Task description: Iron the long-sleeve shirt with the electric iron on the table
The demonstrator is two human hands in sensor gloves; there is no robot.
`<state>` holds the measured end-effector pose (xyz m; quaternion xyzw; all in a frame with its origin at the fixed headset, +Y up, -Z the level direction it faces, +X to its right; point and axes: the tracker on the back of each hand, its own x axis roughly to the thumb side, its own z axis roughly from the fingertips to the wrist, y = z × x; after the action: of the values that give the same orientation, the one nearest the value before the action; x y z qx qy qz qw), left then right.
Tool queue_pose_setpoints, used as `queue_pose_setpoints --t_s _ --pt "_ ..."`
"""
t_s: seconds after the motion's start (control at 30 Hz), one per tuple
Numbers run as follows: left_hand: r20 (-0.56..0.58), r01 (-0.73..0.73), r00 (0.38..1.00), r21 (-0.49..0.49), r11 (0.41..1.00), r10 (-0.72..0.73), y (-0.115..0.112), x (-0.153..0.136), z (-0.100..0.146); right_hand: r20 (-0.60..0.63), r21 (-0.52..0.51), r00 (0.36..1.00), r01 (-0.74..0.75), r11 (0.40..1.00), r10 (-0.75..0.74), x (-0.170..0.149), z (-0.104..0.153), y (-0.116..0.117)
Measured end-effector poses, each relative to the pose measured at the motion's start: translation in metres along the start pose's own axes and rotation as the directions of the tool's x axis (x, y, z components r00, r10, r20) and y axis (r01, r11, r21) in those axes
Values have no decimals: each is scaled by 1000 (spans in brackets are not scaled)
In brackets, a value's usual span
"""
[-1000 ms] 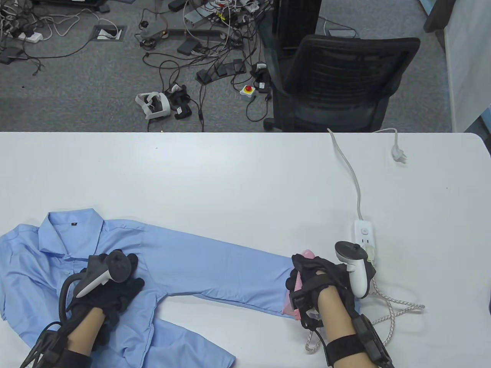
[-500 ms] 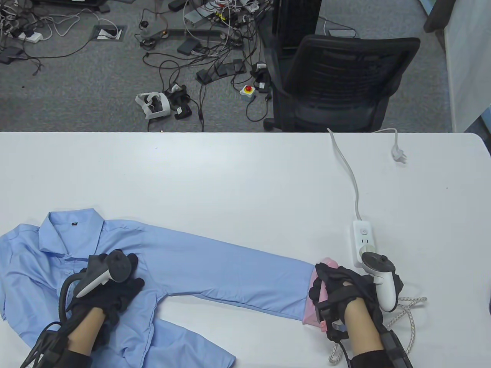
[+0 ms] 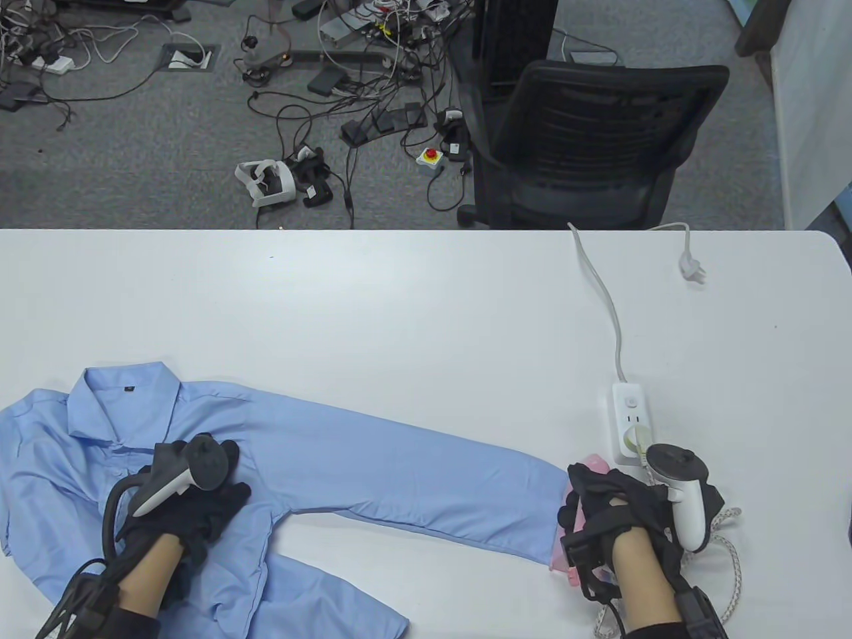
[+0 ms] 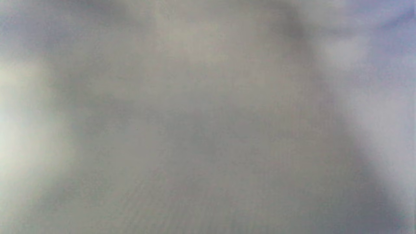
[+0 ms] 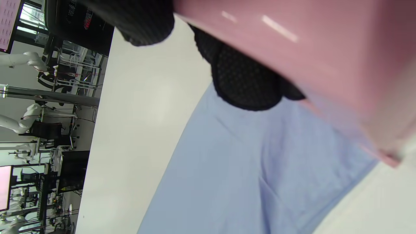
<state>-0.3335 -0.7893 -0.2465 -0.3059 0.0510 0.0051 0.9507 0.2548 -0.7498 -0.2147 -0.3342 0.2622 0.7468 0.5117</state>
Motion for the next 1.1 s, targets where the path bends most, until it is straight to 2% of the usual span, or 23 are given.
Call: queue_pose_setpoints --t_s 0.27,0.4,0.53,0.63,0.77,0.87,1.0,1.1 --pt "3 -10 1000 -3 1000 10 0 0 0 -18 -27 1000 -8 1000 7 -6 3 -13" --pt "5 -9 1000 -2 1000 9 0 0 -1 6 35 997 76 996 -76 -4 5 -9" --pt "7 -11 1000 -3 1000 11 0 -1 -1 62 85 989 125 988 -131 26 22 -5" --pt "9 -11 1000 -3 1000 11 0 -1 -1 140 104 984 94 990 -108 59 43 5" --pt "12 -13 1000 -4 1000 14 -1 -1 -1 243 188 966 47 981 -92 109 71 38" --pt "12 -11 1000 -2 1000 11 -1 -1 -1 275 232 956 35 972 -100 136 78 69" --pt "13 -16 1000 -6 1000 16 -1 -1 -2 298 331 951 -16 943 -89 156 80 113" --pt "14 -17 1000 -7 1000 17 -1 -1 -1 279 414 957 -43 909 -82 159 74 149"
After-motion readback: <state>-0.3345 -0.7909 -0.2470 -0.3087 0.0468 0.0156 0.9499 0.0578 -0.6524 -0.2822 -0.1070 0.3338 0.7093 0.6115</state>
